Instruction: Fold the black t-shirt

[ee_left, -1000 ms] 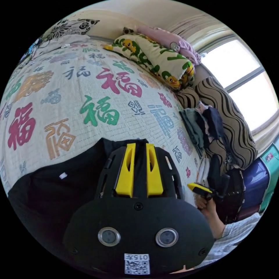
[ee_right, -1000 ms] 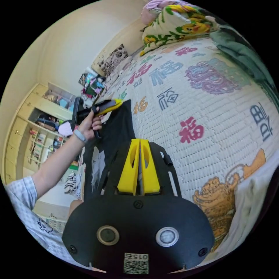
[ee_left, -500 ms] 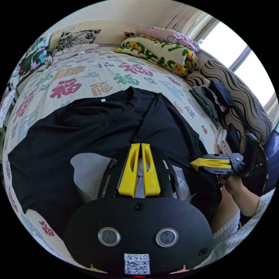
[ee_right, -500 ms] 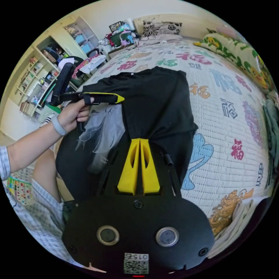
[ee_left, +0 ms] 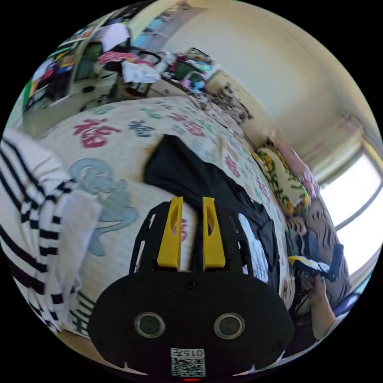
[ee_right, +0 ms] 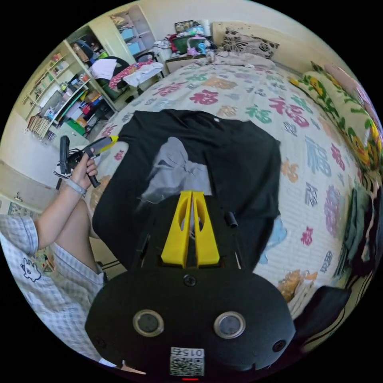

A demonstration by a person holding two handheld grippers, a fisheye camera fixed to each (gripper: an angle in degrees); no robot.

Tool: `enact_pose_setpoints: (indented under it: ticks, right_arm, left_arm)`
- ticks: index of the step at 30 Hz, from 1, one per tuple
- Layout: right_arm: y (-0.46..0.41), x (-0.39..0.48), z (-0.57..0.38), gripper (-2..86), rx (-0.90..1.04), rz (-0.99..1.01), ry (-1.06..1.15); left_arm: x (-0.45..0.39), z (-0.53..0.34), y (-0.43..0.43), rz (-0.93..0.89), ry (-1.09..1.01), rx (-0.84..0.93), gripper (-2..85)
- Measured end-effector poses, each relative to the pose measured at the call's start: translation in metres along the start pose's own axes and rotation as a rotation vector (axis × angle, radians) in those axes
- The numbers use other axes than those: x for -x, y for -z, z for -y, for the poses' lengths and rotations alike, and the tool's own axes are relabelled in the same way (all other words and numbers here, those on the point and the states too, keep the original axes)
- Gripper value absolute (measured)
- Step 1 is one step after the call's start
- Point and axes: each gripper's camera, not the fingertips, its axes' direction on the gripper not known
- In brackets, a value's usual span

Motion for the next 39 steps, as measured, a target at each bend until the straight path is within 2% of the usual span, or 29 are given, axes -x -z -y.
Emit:
enact_pose_setpoints:
  ticks: [3,6,8,13,17,19,22,25,28,33,39]
  right_arm:
    - [-0.022,0.053,0.068,-0.5,-0.006,0.060,0.080]
    - [-0.050,0.106,0.137,-0.5,-0.011,0.139,0.131]
    - [-0.066,0.138,0.176,-0.4,-0.009,0.141,0.166]
    - [-0.119,0.219,0.279,0.8,0.011,0.062,0.270]
    - [-0.172,0.269,0.347,4.5,0.104,0.011,0.341]
    - [-0.218,0.298,0.385,5.9,0.214,-0.074,0.352]
    - [-0.262,0.321,0.417,5.3,0.290,-0.166,0.323]
    - [-0.289,0.331,0.440,5.2,0.300,-0.100,0.220]
    - [-0.311,0.341,0.451,4.9,0.335,-0.130,0.226]
    - [-0.310,0.342,0.463,0.3,0.298,-0.149,0.226]
    - [-0.285,0.325,0.470,-0.7,0.229,-0.080,0.159]
  left_arm:
    - [0.049,-0.011,0.005,0.027,0.075,-0.062,10.3]
    - [0.080,-0.014,-0.012,-0.049,0.126,-0.059,9.8]
    - [0.107,-0.022,-0.021,-0.042,0.186,-0.043,5.0]
    - [0.163,-0.056,-0.008,-0.206,0.290,-0.056,0.4]
    - [0.179,-0.080,-0.004,-0.185,0.233,-0.093,-0.2]
    - [0.191,-0.092,-0.002,-0.210,0.244,-0.122,-0.3]
    - [0.202,-0.102,0.001,-0.205,0.240,-0.124,-0.3]
    - [0.214,-0.111,0.003,-0.215,0.243,-0.124,-0.3]
    - [0.223,-0.119,0.005,-0.215,0.241,-0.125,-0.3]
    - [0.235,-0.128,0.009,-0.216,0.240,-0.125,-0.3]
    - [0.244,-0.134,0.016,-0.221,0.239,-0.111,-0.3]
